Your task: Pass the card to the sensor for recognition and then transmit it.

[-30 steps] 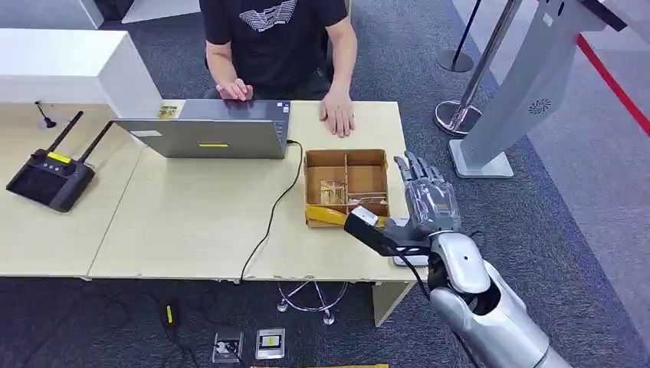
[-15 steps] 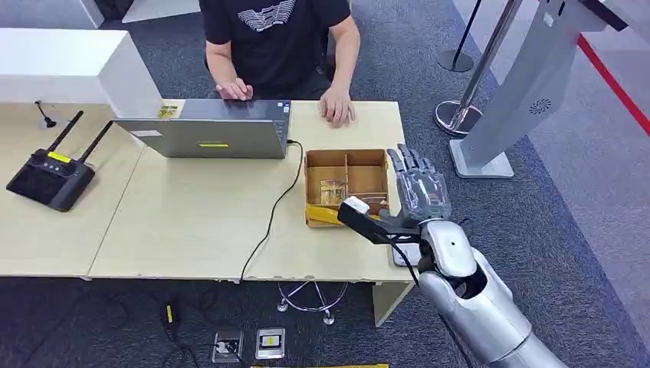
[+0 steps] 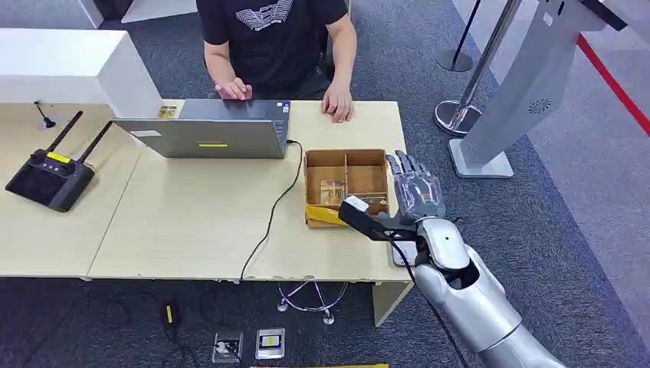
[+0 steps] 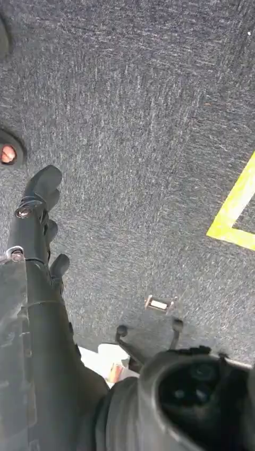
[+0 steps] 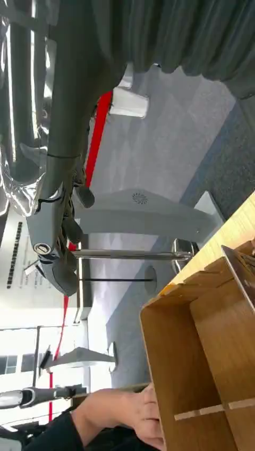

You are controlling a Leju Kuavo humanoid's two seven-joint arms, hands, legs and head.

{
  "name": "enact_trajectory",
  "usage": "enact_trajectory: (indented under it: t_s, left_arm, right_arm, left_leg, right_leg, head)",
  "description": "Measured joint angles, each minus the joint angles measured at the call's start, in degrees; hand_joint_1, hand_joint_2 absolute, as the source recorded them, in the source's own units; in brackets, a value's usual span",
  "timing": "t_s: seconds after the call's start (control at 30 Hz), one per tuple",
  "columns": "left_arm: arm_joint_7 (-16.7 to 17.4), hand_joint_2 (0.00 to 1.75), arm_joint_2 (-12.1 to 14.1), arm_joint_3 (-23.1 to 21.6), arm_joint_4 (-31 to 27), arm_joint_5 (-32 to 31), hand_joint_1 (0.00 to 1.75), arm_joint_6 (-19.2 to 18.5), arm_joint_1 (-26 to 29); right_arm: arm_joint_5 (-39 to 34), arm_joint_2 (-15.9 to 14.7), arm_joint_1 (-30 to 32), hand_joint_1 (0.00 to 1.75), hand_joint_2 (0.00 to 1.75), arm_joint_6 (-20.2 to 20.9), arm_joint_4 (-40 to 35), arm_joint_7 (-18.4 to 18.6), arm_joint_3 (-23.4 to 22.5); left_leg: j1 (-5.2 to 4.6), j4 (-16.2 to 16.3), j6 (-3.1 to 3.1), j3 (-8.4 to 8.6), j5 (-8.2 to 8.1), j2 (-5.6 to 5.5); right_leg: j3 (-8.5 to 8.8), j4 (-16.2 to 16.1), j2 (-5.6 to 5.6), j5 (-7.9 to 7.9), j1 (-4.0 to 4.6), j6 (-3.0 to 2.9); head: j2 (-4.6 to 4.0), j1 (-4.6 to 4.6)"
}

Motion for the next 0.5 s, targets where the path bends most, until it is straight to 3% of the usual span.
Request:
enact_trajectory:
  t_s: [0.5]
  left_arm:
    - [-0.3, 0.0, 0.5, -0.3, 0.0, -0.3, 0.0, -0.7, 0.0]
  right_arm:
    - [-3.4, 2.1, -1.1, 0.0, 1.75, -2.7, 5.8, -0.2, 0.1]
  left_leg:
    - [0.0, 0.0, 0.0, -0.01, 0.0, 0.0]
  right_leg:
    - [0.0, 0.0, -0.01, 0.0, 0.0, 0.0]
  head:
    - [0.0, 0.0]
